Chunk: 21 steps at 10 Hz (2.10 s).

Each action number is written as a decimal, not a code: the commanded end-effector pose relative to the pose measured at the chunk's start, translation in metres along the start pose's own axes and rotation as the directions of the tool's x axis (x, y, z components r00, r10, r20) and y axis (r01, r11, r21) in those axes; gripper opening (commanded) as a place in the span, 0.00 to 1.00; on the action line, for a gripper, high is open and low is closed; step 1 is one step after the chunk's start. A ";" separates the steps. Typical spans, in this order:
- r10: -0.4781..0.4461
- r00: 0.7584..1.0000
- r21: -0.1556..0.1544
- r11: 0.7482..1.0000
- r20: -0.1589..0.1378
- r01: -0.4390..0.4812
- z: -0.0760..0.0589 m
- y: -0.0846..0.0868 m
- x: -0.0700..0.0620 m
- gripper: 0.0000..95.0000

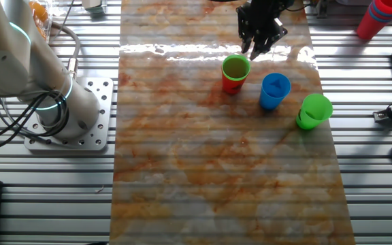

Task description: Stack the cups

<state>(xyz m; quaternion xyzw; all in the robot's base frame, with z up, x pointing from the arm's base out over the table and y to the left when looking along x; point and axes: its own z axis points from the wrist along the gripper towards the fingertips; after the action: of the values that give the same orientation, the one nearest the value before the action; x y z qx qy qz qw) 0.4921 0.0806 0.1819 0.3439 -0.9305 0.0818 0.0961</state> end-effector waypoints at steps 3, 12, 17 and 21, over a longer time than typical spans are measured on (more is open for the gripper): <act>0.003 1.000 0.026 1.000 0.025 -0.004 0.016 -0.012 -0.008 0.20; 0.043 0.998 0.028 0.999 0.039 -0.044 0.024 -0.017 -0.012 0.20; 0.163 0.984 -0.041 0.985 -0.070 -0.166 0.024 -0.017 -0.012 0.20; 0.083 0.997 -0.014 0.996 -0.006 -0.083 0.036 -0.038 -0.019 0.20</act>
<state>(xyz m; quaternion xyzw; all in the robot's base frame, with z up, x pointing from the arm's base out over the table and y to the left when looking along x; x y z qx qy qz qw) 0.5245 0.0551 0.1463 0.2740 -0.9496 0.0743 0.1332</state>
